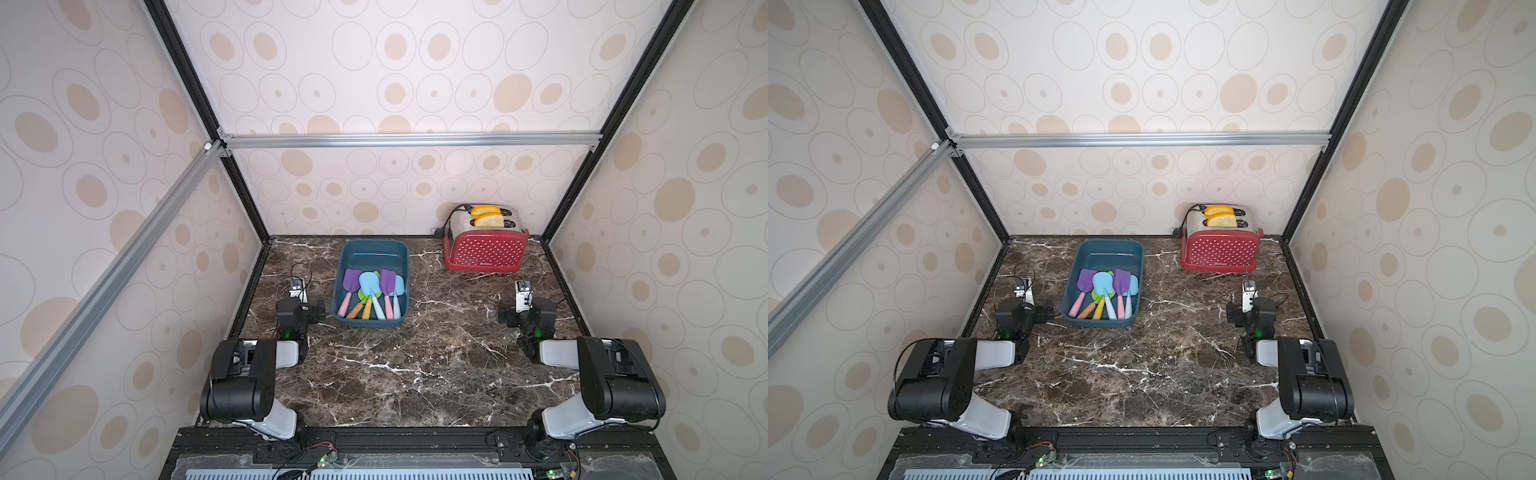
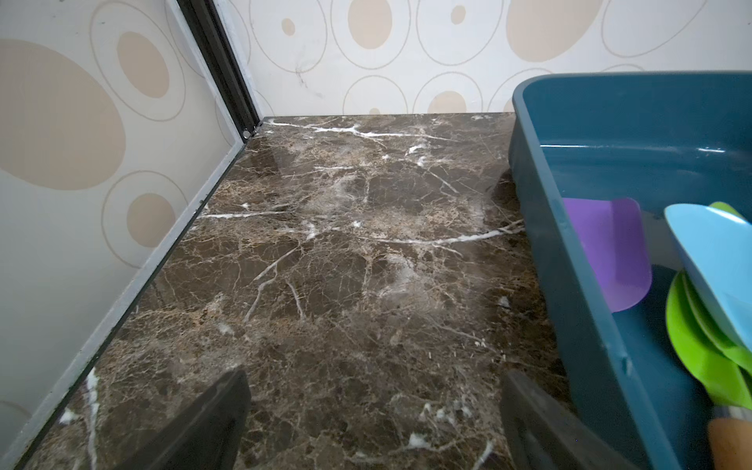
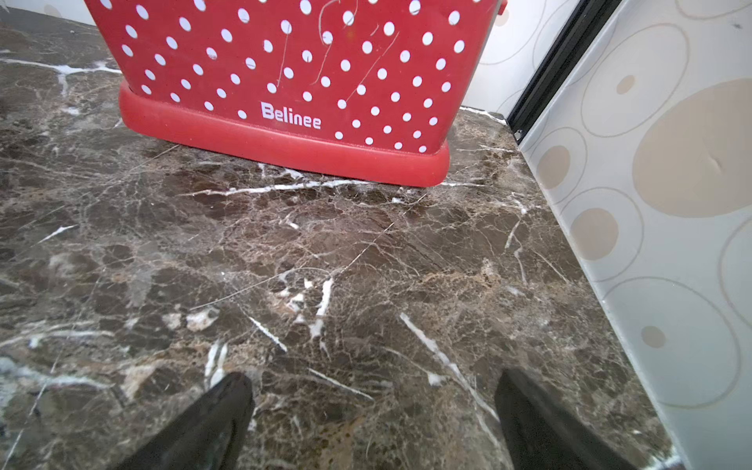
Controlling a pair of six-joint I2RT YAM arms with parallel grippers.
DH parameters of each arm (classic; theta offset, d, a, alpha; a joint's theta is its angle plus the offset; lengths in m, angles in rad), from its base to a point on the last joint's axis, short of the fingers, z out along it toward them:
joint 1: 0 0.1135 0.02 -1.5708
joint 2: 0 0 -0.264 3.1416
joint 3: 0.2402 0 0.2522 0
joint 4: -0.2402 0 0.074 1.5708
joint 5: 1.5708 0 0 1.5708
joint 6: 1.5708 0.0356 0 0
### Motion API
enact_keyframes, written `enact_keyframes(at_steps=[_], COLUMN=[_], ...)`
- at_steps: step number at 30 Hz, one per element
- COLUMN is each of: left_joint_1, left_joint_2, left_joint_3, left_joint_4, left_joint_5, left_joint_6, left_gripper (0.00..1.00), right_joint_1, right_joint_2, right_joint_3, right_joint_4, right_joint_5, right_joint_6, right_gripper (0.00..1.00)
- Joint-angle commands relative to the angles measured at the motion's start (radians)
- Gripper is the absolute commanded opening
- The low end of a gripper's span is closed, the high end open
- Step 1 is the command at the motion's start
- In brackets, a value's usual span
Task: Put the shovel into the storage box
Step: Reset both arms
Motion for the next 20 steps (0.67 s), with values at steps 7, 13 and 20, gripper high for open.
enact_keyframes(at_steps=[7, 13, 20], left_joint_1=[-0.005, -0.004, -0.005], left_joint_2=[0.004, 0.01, 0.003], left_joint_3=[0.004, 0.008, 0.005], left_joint_4=[0.022, 0.022, 0.021], left_joint_5=[-0.017, -0.016, -0.017], left_joint_6=[0.016, 0.021, 0.017], left_gripper=[0.99, 0.99, 0.99], right_joint_1=[-0.006, -0.005, -0.006], right_joint_2=[0.003, 0.002, 0.004], right_joint_3=[0.007, 0.007, 0.007], right_joint_4=[-0.004, -0.005, -0.006], right_joint_5=[-0.009, -0.009, -0.009], right_joint_6=[-0.008, -0.008, -0.007], right_gripper=[1.0, 1.0, 1.0])
